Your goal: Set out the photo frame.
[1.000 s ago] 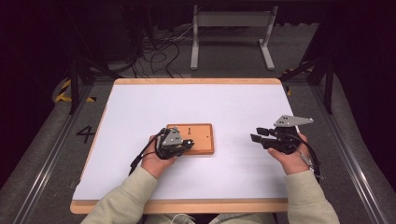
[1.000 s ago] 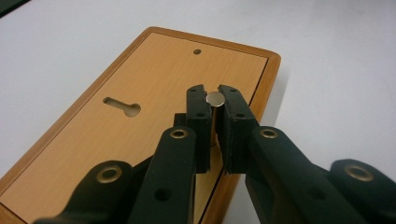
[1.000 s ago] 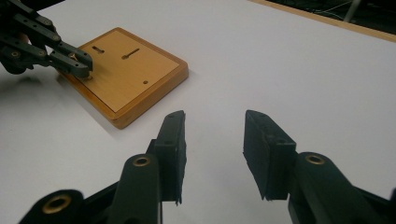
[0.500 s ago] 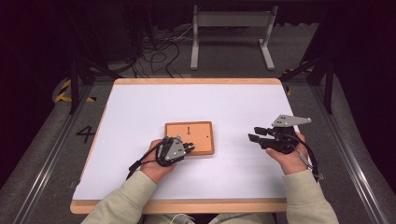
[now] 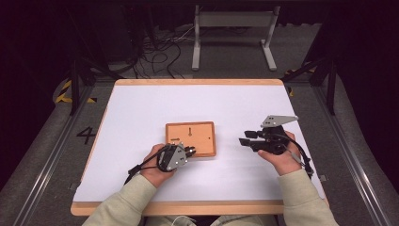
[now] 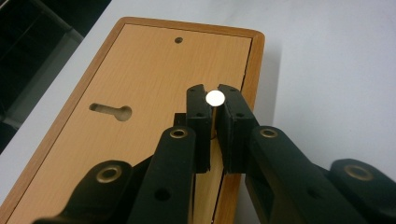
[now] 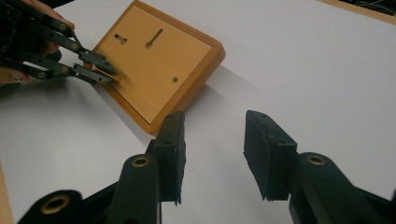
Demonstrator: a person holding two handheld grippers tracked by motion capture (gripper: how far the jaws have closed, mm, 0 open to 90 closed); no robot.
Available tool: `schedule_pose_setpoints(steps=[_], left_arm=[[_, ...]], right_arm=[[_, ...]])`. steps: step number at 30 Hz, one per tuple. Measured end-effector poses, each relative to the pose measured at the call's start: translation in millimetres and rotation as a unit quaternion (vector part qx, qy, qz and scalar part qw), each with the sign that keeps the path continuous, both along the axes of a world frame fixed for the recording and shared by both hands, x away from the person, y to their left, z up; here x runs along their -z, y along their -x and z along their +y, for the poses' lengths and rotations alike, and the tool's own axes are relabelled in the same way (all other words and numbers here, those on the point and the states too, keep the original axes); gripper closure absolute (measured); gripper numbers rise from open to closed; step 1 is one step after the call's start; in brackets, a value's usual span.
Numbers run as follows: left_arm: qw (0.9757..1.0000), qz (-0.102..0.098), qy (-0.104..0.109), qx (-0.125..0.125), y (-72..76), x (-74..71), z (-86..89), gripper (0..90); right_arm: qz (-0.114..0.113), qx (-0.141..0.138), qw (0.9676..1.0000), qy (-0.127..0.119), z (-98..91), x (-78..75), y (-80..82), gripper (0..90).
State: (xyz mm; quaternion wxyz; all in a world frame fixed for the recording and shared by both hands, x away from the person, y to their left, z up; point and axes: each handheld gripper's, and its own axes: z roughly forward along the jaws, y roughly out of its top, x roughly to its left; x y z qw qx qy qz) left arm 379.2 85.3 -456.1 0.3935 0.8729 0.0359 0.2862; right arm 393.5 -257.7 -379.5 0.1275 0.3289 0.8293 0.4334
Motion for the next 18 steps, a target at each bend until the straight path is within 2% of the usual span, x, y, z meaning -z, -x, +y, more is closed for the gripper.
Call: schedule_pose_setpoints(steps=[5, 7, 8, 9, 13, 18], left_arm=[[0.9999, -0.009, -0.006, 0.0, 2.3, 0.4, -0.5, 83.7], [0.9999, -0.011, -0.007, -0.001, 3.2, 0.6, -0.6, 83.8], [0.9999, -0.012, -0.007, 0.0, 3.5, 0.7, -0.7, 83.8], [0.9999, -0.012, -0.008, 0.0, 3.8, 0.8, -0.7, 83.8], [0.9998, -0.018, -0.013, 0.0, 5.5, 0.9, -0.7, 83.8], [0.9997, -0.02, -0.013, 0.0, 6.5, 1.5, -1.1, 83.8]], right_arm=[[0.01, -0.019, 0.9998, -0.001, 17.5, -4.0, -8.4, 58.4], [0.002, -0.026, 0.9997, 0.002, 24.9, -6.3, -13.4, 56.7], [0.008, -0.029, 0.9995, 0.001, 28.5, -7.5, -16.5, 56.7], [0.024, -0.03, 0.9992, -0.004, 31.8, -8.3, -19.9, 56.3], [0.062, -0.027, 0.9977, -0.01, 47.5, -7.9, -34.6, 44.2], [0.081, -0.032, 0.9962, -0.003, 62.8, -5.3, -50.8, 36.9]])
